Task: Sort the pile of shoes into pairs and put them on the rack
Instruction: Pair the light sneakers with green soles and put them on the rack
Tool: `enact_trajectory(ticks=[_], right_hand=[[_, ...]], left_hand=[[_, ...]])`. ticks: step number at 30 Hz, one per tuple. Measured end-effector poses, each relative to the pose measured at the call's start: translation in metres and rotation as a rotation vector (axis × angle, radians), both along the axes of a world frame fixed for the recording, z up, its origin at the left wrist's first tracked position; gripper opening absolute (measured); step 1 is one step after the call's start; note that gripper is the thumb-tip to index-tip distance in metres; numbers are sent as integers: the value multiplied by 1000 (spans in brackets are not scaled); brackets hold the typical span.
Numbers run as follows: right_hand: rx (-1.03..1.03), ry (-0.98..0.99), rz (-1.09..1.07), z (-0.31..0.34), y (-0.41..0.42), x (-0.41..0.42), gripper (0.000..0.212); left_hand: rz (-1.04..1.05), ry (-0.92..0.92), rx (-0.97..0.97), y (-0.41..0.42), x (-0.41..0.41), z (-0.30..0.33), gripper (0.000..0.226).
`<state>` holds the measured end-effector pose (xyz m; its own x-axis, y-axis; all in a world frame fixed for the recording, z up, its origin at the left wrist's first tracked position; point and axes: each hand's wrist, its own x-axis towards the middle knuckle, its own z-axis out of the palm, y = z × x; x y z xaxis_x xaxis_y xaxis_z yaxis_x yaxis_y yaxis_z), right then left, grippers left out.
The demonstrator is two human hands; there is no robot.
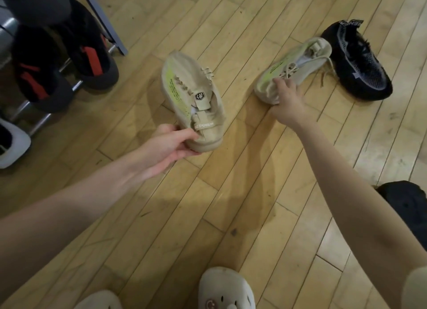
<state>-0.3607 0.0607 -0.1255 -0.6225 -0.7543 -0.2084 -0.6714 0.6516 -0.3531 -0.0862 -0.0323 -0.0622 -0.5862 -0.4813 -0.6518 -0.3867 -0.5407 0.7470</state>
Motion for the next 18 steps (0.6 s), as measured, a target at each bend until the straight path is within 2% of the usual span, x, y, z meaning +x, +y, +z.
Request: enact_trajectory(ticks=[4,8,13,16,18], right_hand=[[32,237,77,-3,-9,-1,40],[-31,343,132,15,-13,2,33],[-178,275,165,50,-36,50,28],[-243,143,138,59,-59,80,33],[-322,32,133,56,-76,100,38]], left_hand=[[-3,-66,-125,-3,16,2,20],[24,-98,-177,-2,30,1,29],[86,-146,-217,-2,61,-5,31],[111,-222,-238,-1,85,-2,49],[125,-229,-245,2,99,-1,36]])
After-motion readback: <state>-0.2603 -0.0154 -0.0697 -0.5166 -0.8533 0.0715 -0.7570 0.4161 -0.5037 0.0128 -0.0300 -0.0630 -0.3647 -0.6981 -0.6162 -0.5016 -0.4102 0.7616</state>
